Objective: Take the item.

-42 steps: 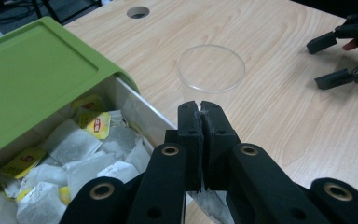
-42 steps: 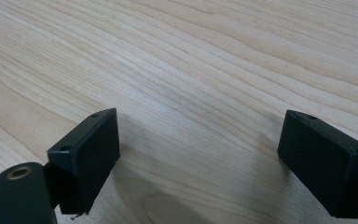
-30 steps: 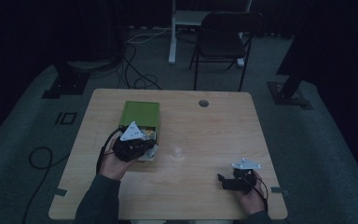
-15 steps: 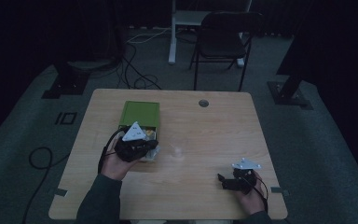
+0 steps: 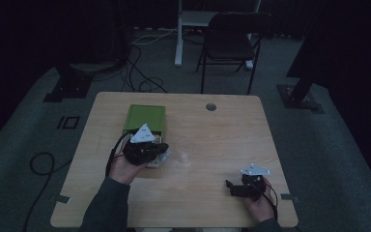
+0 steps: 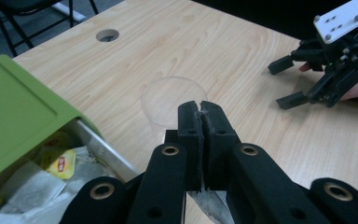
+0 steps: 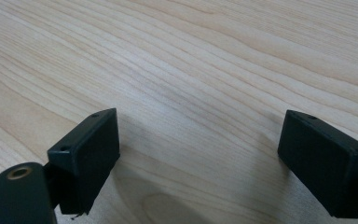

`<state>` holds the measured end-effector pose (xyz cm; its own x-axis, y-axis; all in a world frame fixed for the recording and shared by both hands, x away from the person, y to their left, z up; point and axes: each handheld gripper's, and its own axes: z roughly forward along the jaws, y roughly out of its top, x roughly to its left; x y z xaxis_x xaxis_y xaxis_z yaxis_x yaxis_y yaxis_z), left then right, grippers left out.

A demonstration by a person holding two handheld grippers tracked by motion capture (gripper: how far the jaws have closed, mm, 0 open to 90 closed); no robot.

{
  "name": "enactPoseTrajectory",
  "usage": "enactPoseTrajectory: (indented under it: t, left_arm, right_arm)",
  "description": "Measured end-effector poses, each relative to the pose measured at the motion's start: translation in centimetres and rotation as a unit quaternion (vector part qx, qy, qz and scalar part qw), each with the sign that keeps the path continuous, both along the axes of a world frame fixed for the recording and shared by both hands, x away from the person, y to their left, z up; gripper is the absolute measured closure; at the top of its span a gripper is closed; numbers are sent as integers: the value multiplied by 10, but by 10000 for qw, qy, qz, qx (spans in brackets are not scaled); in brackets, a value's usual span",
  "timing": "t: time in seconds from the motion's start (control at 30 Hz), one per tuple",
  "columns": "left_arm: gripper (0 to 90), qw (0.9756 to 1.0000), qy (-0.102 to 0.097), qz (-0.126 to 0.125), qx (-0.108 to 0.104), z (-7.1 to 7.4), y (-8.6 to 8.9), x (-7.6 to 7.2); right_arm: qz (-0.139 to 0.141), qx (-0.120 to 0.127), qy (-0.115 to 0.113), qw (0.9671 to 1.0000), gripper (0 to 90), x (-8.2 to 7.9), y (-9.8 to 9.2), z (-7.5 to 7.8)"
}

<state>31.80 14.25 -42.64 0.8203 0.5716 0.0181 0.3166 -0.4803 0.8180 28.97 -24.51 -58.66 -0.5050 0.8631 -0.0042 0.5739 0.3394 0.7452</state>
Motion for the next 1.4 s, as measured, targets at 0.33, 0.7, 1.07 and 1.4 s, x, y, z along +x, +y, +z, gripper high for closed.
enactPoseTrajectory:
  t: [0.33, 0.7, 1.07, 1.4]
  left_arm:
    - [884, 10000, 21, -32, -70, 0, -7, 5]
    - [884, 9999, 87, -99, -57, -3, -14, 12]
    - [884, 9999, 118, -58, -93, -6, -19, 19]
    - [885, 9998, 144, -43, -86, -8, -24, 25]
  right_arm:
    - [-2, 1, 4, 10000, 123, 0, 0, 0]
    - [6, -5, -4, 10000, 123, 0, 0, 0]
    - [3, -4, -2, 10000, 123, 0, 0, 0]
    - [4, -4, -3, 10000, 123, 0, 0, 0]
